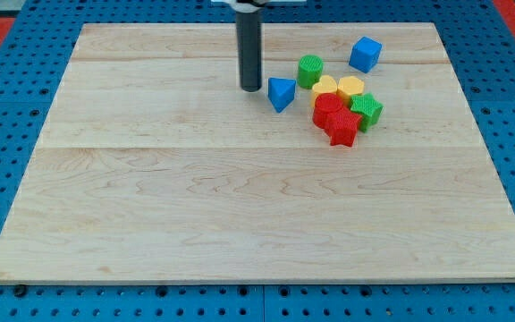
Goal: Push blue triangle into the group of blocks
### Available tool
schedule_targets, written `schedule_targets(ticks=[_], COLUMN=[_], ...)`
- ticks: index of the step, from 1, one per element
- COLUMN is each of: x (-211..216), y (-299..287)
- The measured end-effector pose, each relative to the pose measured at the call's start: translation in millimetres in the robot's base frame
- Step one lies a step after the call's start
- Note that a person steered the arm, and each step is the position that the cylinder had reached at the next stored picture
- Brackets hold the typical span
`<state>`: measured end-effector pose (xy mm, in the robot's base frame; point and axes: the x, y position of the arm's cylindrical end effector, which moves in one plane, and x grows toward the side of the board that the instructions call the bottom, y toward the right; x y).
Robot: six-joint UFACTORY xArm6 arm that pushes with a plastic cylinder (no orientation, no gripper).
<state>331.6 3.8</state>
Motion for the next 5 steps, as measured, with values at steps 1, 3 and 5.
schedule_targets(ticks=[1, 3, 5], x=[25, 44, 7], y=[30, 39, -30])
